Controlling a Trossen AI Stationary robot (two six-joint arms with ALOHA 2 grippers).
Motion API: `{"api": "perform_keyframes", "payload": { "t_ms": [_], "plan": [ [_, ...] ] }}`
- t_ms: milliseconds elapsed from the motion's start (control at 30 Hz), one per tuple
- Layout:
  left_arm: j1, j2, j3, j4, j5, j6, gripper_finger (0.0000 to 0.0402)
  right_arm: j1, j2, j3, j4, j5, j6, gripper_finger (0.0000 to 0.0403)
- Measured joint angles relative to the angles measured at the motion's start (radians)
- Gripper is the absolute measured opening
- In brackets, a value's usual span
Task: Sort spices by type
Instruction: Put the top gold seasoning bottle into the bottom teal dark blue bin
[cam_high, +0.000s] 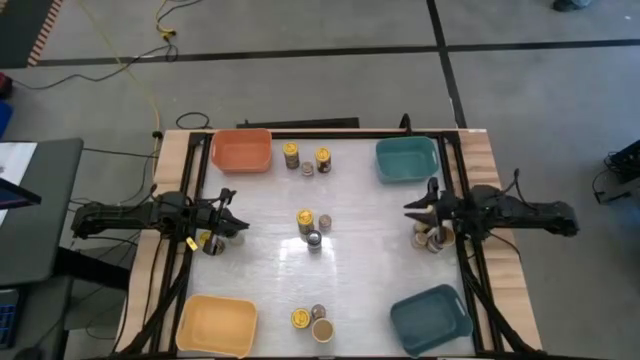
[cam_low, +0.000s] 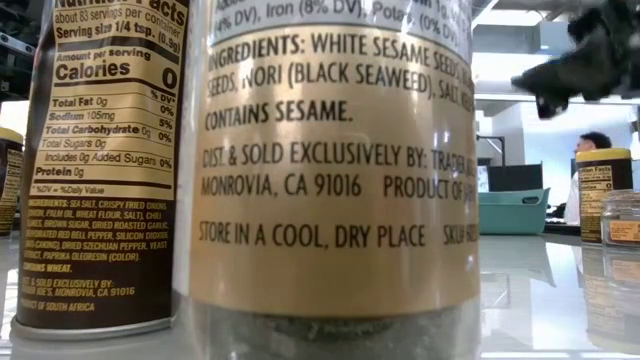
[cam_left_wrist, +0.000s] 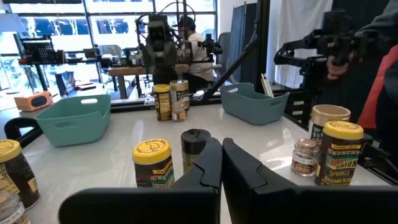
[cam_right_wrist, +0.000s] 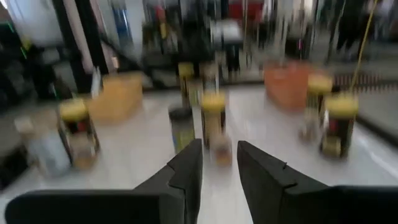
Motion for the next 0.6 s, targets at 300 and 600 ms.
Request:
{"api": "perform_keyframes", "payload": {
  "t_ms": [300,600],
  "plan": [
    [0.0,0.0,0.0,0.0,0.0,0.0,0.0,-0.045,0.03,0.065,0.228,0.036,-0.023,0.0132],
    [0.0,0.0,0.0,0.0,0.0,0.0,0.0,-0.112,0.244,0.396,-0.096,0.107,-0.062,0.0132]
  ]
}}
